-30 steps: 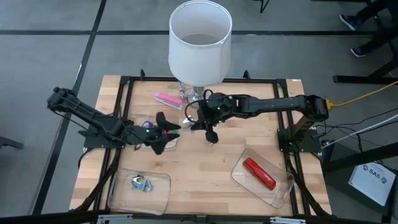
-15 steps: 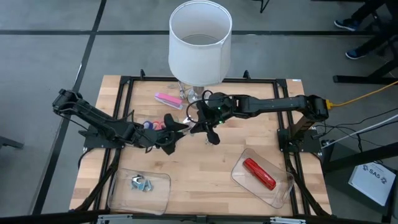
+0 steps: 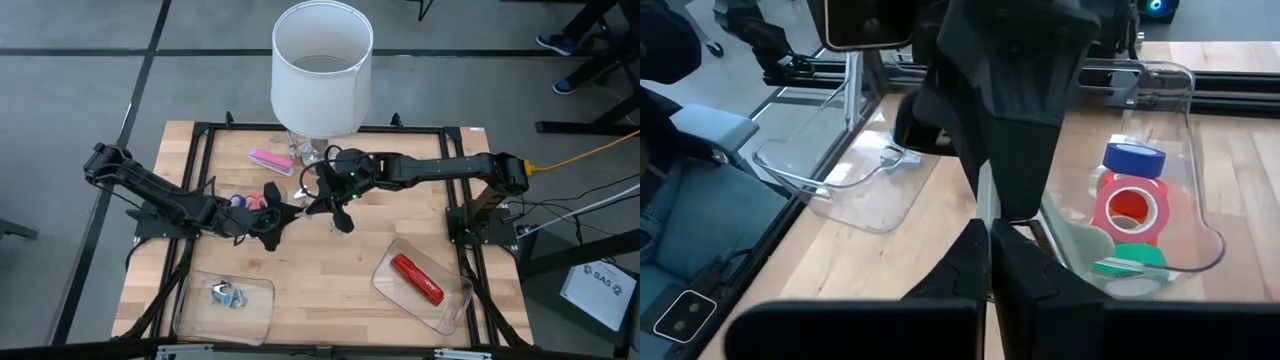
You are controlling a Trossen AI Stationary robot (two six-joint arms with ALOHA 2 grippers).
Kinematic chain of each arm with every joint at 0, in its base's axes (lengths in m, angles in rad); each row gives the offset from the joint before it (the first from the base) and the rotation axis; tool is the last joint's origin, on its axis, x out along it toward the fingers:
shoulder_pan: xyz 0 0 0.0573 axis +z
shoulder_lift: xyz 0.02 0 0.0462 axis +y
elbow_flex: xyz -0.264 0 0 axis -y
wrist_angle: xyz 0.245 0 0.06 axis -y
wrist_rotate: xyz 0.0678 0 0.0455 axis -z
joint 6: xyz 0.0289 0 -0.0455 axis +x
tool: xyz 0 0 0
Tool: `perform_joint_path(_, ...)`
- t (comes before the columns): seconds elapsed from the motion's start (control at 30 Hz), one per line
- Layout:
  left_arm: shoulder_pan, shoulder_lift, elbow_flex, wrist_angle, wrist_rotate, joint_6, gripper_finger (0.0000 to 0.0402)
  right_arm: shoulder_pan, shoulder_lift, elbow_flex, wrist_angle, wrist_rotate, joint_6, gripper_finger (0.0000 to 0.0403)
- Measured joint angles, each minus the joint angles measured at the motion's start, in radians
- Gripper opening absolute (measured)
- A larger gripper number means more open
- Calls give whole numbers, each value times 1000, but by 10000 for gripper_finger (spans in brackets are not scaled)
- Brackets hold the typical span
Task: Pick and place Stapler, Stapler remover, tape
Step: Put the top gray staple remover into the bottom left transparent bin
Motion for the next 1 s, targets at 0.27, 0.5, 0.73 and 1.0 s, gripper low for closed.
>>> perform_joint_path(0.27, 22, -1, 0, -17, 16, -71, 38, -1, 0, 0, -4, 4, 4, 8)
perform_joint_path(0.5, 21, -1, 0, -20, 30, -112, 38, -1, 0, 0, 4, 3, 5, 55)
perform_joint_path(0.73, 21, -14, 0, -50, 42, -171, 38, -1, 0, 0, 2, 0, 8, 137)
perform_joint_path(1.0, 20, -124, 0, -182, 44, -315, 38, -25, -32, 0, -84, 0, 7, 200)
